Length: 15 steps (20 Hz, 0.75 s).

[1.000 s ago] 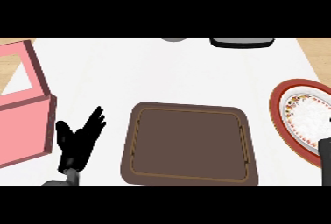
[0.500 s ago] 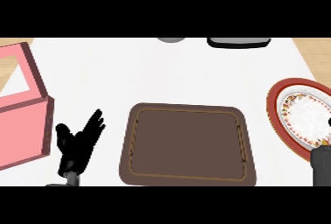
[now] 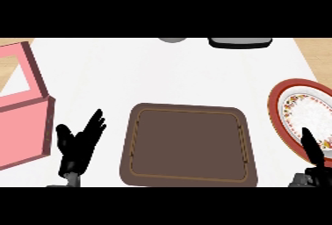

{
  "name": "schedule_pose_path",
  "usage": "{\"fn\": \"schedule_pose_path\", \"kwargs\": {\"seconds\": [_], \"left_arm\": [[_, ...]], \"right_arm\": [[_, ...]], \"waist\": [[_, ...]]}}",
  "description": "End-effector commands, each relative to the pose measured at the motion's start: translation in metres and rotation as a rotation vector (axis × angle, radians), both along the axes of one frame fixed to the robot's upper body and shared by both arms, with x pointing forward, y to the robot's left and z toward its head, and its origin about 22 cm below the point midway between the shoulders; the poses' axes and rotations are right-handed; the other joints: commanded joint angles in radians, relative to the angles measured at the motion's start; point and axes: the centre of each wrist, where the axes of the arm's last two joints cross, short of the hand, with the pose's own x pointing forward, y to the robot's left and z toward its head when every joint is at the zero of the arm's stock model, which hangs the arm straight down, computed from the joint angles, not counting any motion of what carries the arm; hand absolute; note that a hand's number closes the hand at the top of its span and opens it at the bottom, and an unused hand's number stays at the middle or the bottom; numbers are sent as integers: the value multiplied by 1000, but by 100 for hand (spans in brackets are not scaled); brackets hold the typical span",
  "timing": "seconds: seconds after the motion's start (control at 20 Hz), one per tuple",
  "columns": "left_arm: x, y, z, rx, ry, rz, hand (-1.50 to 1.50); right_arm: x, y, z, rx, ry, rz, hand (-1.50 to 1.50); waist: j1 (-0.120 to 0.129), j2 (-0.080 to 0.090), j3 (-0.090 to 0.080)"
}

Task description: Pick the tomato from the tray and place it in the plate

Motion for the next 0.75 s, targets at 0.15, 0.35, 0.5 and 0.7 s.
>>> {"fn": "schedule_pose_path", "kwargs": {"seconds": [0.15, 0.35, 0.5, 0.7], "left_arm": [[10, 0, 13, -4, 12, 4, 0], [6, 6, -4, -2, -15, -5, 0], [-1, 11, -7, -5, -10, -8, 0], [-2, 12, -9, 3, -1, -7, 0]], "right_arm": [[-44, 42, -14, 55, -1, 59, -150], [-53, 53, -24, 70, 53, 93, -150], [-36, 48, -26, 56, 50, 77, -150], [-46, 54, -28, 81, 66, 84, -150]], "waist": [[0, 3, -2], [-1, 5, -3], [5, 6, -2], [4, 5, -2]]}}
